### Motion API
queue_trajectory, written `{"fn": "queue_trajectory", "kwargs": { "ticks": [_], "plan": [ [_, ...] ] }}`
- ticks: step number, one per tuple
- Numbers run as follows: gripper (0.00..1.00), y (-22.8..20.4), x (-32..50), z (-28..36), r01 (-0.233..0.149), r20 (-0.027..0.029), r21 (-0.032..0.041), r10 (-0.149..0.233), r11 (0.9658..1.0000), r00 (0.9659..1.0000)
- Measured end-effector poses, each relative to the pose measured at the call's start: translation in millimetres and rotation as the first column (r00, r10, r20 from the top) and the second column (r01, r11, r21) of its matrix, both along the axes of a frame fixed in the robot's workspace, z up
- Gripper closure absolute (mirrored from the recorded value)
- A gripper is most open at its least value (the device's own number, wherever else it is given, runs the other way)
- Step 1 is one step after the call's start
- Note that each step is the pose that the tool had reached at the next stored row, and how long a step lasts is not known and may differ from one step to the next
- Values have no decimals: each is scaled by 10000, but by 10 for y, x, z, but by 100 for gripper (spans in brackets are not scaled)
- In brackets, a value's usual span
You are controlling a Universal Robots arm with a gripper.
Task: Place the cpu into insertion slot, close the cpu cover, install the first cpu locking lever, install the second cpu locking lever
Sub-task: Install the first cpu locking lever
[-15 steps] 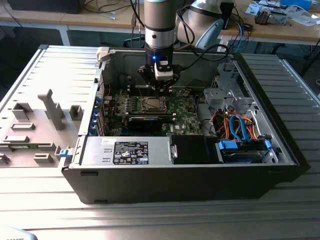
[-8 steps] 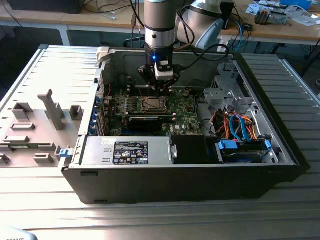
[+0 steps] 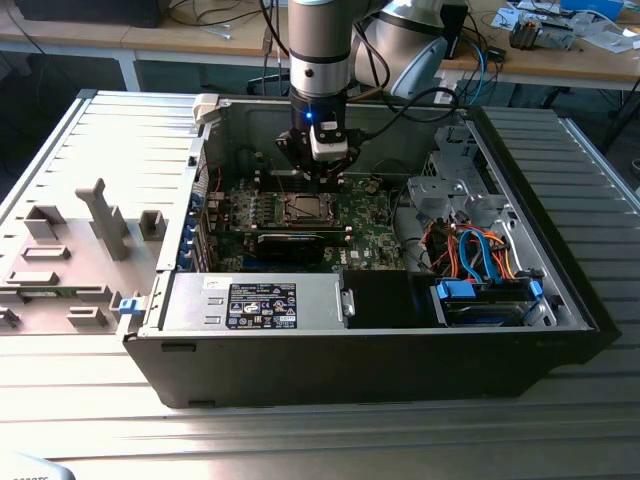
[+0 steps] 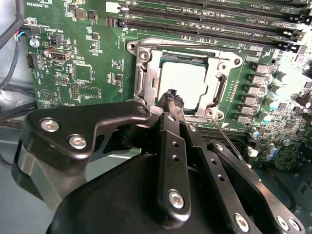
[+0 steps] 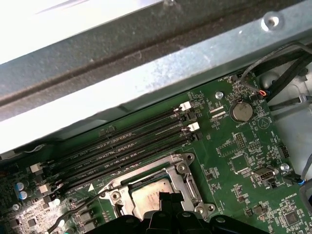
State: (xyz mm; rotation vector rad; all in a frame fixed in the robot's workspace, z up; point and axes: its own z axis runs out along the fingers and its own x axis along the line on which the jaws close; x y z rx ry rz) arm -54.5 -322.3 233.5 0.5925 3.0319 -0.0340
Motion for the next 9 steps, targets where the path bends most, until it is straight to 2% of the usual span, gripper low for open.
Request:
{"fn": "queue_trajectory", "kwargs": {
  "ticks": [9],
  "plan": [
    [89, 0, 0, 0, -135, 0, 0, 135, 9999, 9999]
  ]
}}
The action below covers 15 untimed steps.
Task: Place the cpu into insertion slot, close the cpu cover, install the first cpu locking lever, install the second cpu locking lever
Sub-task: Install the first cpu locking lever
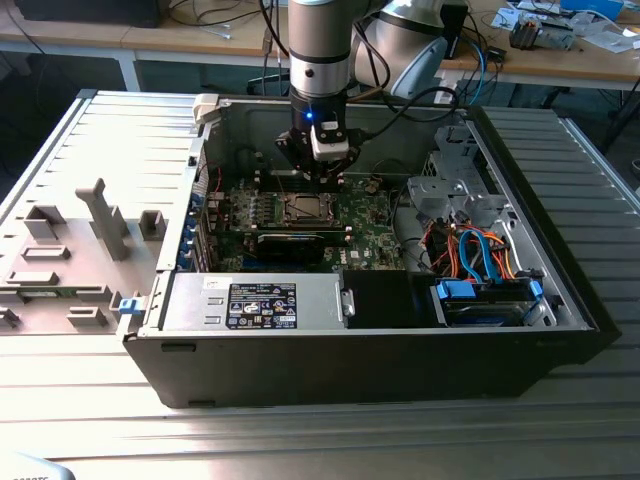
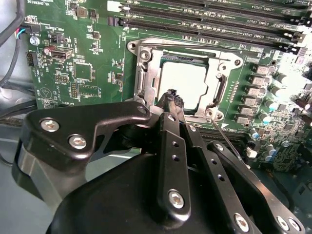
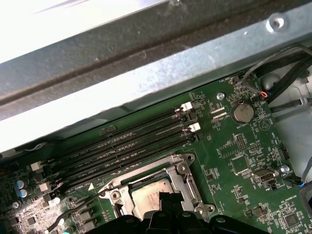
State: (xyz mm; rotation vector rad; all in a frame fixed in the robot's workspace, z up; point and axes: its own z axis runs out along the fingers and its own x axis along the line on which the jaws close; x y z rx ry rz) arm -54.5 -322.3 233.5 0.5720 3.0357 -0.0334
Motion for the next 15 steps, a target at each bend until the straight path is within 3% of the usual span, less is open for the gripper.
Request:
{"fn": "queue_trajectory", "kwargs": {
  "ticks": [15],
  "plan": [
    [89, 0, 0, 0, -159, 0, 1, 159, 9999, 9999]
  ]
}}
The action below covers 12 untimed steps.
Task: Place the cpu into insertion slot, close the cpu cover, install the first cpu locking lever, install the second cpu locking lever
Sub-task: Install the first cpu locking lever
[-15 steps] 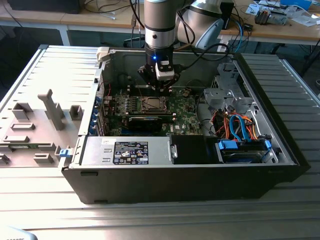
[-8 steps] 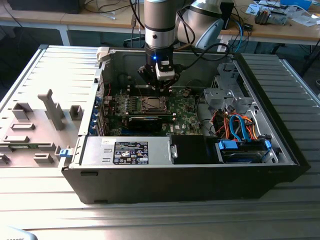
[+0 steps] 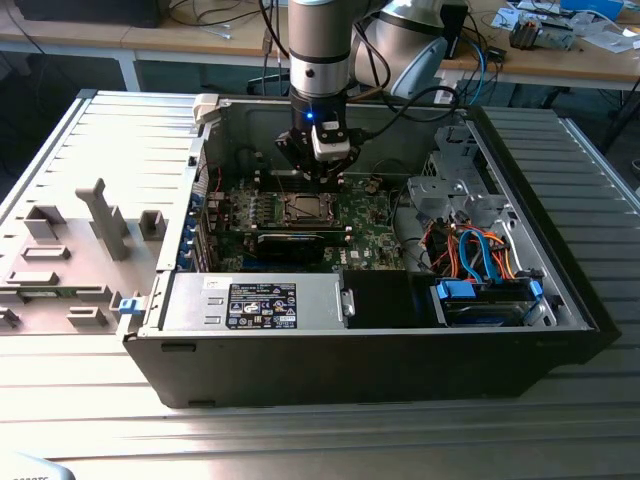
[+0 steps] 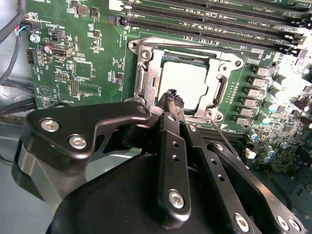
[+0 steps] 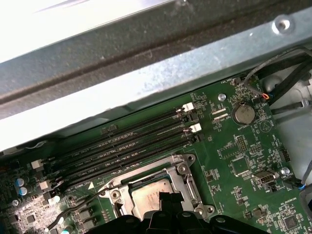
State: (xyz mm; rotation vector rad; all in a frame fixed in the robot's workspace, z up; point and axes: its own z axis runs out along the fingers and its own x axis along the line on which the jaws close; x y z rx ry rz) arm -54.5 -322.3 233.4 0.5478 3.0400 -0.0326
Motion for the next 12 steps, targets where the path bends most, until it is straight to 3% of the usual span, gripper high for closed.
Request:
{"fn": "queue_trajectory", "kwargs": {
  "ticks": [12],
  "plan": [
    [89, 0, 0, 0, -98, 0, 0, 98, 10000, 10000]
  ]
}}
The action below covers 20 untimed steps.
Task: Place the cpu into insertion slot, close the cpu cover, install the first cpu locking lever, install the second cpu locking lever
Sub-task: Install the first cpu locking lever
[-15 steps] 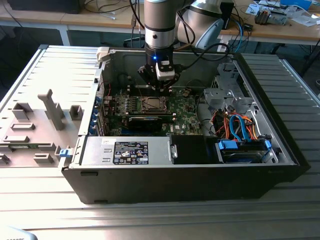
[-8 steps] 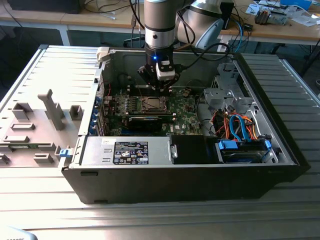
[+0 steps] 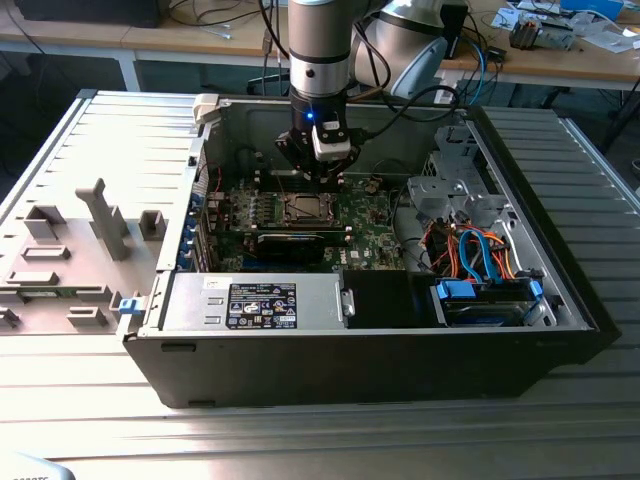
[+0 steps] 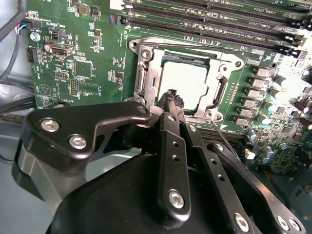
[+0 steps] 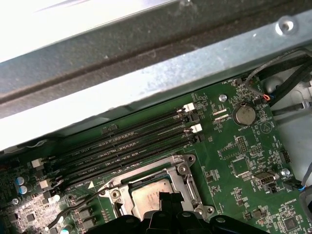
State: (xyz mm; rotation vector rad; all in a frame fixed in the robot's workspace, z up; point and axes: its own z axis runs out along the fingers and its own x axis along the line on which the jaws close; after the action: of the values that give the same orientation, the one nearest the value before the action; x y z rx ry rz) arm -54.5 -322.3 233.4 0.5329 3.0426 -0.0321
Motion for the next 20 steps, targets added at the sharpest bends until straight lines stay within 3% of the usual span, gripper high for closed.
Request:
{"fn": "queue_trajectory", "kwargs": {
  "ticks": [20],
  "plan": [
    [89, 0, 0, 0, -104, 0, -1, 104, 9999, 9999]
  ]
}}
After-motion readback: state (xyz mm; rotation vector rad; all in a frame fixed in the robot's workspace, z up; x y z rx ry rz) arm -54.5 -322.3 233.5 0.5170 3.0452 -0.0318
